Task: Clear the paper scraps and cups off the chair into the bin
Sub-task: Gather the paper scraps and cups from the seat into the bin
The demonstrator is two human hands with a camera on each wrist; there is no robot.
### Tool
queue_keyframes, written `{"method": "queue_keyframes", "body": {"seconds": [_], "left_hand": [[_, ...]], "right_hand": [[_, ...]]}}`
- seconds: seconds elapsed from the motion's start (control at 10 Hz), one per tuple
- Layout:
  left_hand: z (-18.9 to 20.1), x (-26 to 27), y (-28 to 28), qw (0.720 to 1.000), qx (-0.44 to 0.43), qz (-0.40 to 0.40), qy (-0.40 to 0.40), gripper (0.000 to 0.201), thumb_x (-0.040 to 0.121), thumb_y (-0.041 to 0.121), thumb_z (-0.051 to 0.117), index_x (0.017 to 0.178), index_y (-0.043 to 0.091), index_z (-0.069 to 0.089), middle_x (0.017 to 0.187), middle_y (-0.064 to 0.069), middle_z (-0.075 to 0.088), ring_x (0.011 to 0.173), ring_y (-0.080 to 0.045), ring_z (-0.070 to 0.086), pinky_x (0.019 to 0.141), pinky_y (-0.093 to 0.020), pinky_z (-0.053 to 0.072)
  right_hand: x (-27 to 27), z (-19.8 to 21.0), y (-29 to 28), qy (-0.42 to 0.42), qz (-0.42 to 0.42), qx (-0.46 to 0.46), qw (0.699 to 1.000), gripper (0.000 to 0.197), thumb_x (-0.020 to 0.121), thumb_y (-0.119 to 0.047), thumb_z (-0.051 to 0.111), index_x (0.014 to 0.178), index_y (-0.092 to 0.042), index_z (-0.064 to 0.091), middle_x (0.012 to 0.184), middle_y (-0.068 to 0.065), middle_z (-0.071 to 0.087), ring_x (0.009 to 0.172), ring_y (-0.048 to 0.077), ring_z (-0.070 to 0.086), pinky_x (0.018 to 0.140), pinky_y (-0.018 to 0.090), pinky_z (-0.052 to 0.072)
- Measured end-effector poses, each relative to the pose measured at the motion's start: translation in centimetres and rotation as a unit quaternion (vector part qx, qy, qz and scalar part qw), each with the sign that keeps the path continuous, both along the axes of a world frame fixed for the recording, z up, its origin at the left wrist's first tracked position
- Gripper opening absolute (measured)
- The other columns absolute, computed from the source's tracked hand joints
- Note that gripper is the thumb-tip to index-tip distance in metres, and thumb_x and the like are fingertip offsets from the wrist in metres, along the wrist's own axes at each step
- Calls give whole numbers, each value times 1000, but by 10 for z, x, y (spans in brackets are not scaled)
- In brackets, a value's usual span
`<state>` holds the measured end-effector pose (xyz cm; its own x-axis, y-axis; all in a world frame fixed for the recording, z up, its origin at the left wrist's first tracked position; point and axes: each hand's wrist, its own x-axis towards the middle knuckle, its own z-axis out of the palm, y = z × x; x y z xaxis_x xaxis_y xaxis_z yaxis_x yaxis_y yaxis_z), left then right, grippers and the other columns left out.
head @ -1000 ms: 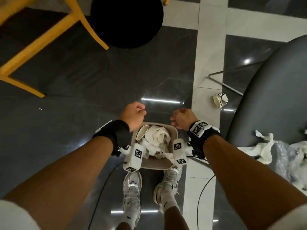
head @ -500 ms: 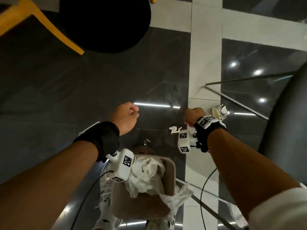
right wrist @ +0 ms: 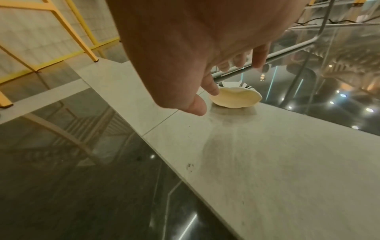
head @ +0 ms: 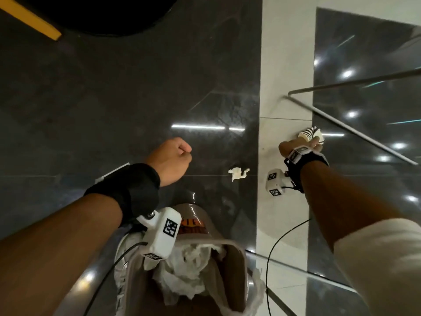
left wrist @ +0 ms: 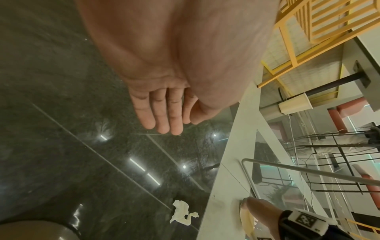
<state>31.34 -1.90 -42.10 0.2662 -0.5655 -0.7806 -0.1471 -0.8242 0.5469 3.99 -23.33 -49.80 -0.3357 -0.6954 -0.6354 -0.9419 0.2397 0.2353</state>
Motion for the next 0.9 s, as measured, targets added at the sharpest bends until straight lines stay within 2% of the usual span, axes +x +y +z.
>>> {"method": "queue_keyframes", "body": {"seconds": [0.1,0.2,0.3,0.4,0.5,0.6,0.7,0.8,0.9], "left_hand": [[-9,-1,-6,1000,-4,-10,-1,24,96,16,56,119,18,62,109,-4,69,103,-19,66,76,-23,47],[-18,0,-8,1000,0,-10,-5,23,95,17,56,117,20,63,107,-2,70,103,-19,66,84,-29,50],[-20,1,-7,1000,5,-15,-3,23,96,18,55,117,21,62,107,-1,70,103,-18,66,90,-32,50],[-20,5,-6,1000,9,-14,-5,24,96,18,54,120,21,61,110,-1,70,105,-18,65,96,-35,50],[-18,2,-2,1000,19,10,-8,24,95,20,57,118,20,63,110,-3,71,107,-21,66,102,-41,51],[-16,-4,-7,1000,16,17,-1,24,94,20,58,117,18,64,112,-6,71,107,-22,67,102,-40,51],[-22,-5,-6,1000,18,6,-2,19,91,21,60,110,21,64,112,-6,71,108,-24,68,102,-41,51],[-29,-6,-4,1000,18,16,-10,15,90,20,60,105,21,65,113,-8,71,109,-25,68,102,-42,52],[-32,-5,-3,1000,13,12,-15,10,91,15,59,97,19,66,109,-13,73,105,-27,69,99,-41,54]], "right_hand": [[-11,-14,-12,9,2,-13,1000,88,94,-33,46,156,-15,-13,165,14,-16,153,33,-11,124,45,-3],[-10,-21,-24,-17,-50,-11,999,84,94,-32,47,156,-5,-3,166,14,0,153,33,1,125,44,8],[-13,-33,-30,-89,-100,9,991,84,83,-26,65,151,2,24,158,16,26,147,37,24,120,48,24],[2,-38,-10,-62,-47,-50,996,74,84,-26,64,147,-1,34,153,21,30,140,40,32,114,50,32],[43,-17,47,-122,-8,-69,990,75,86,-27,66,147,1,31,152,21,32,134,39,41,108,45,38],[57,-23,92,-171,26,-15,985,98,79,-35,78,152,-5,20,162,12,9,137,37,42,115,41,37],[61,-40,128,-200,53,-47,977,105,67,-33,87,148,-10,25,163,6,0,136,37,42,113,41,40],[57,-52,137,-202,80,-58,974,89,76,-15,81,148,-5,29,162,10,8,131,37,48,106,38,45],[53,-58,128,-201,104,-107,968,69,81,-6,67,144,-2,39,150,16,33,120,37,55,86,33,43]]}}
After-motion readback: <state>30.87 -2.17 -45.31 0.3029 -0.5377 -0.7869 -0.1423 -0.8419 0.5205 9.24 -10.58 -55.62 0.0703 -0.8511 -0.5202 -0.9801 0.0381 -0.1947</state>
